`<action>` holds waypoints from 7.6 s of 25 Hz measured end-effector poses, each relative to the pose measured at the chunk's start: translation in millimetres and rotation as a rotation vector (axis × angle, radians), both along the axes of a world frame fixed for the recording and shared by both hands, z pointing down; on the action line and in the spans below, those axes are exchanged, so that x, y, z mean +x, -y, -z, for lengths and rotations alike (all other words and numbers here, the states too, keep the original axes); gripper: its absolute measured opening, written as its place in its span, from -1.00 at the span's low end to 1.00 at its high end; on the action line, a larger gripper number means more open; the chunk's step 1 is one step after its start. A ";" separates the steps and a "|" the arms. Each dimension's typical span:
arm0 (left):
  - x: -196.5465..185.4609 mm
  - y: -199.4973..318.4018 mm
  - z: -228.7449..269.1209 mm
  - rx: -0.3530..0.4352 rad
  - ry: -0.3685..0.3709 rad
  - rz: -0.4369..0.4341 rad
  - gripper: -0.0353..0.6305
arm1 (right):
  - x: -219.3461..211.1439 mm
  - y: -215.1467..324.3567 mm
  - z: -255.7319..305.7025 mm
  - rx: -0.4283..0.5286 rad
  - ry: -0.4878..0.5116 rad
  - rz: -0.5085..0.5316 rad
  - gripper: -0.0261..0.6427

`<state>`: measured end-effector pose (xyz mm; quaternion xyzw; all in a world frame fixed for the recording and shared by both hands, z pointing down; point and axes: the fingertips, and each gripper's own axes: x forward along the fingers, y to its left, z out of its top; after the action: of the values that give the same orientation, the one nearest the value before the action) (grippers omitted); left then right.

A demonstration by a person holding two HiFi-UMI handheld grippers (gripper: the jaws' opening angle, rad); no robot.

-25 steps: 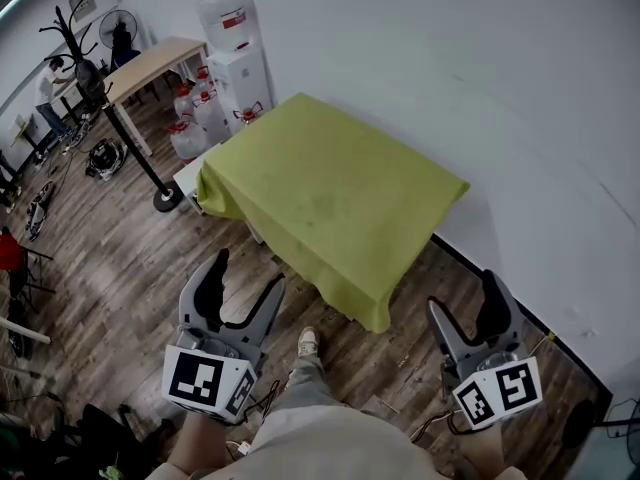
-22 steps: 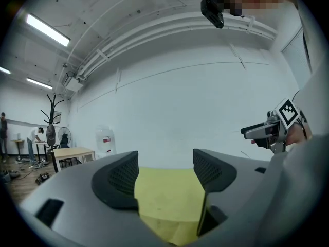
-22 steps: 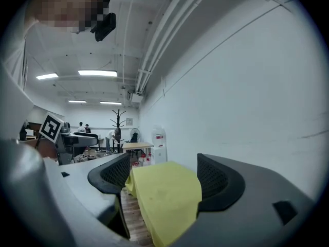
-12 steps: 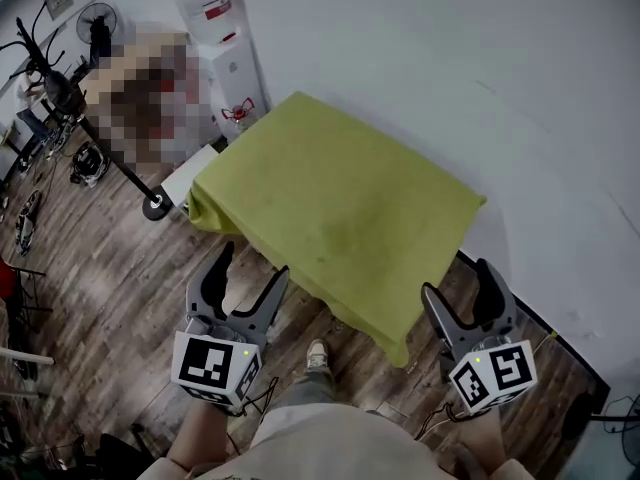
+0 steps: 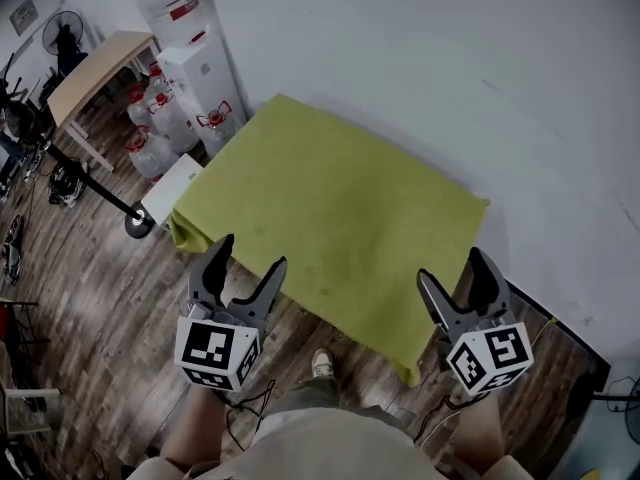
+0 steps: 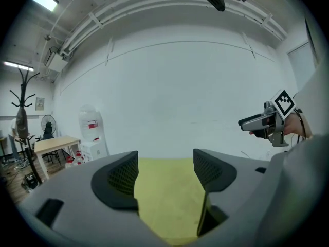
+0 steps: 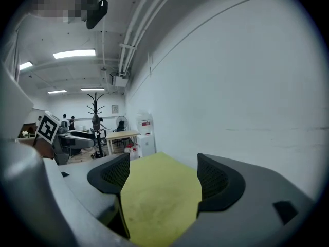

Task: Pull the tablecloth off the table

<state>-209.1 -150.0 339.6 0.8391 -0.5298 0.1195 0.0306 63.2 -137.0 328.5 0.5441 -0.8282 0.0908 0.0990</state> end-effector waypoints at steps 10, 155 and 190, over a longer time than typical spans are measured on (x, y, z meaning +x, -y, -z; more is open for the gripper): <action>21.2 60.4 -60.6 -0.098 0.021 -0.079 0.11 | 17.7 68.0 -74.0 -0.138 0.028 -0.064 0.30; 138.5 43.2 131.0 0.214 0.074 -0.080 -0.83 | 53.4 30.4 155.8 0.358 -0.070 0.105 -0.83; 133.7 25.4 -14.7 -0.079 0.099 -0.090 -0.83 | 50.4 12.6 -5.3 -0.018 -0.032 0.147 -0.83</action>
<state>-75.4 -175.3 354.2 0.8532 -0.4873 0.1831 0.0322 113.6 -149.6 333.8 0.4821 -0.8635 0.0821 0.1234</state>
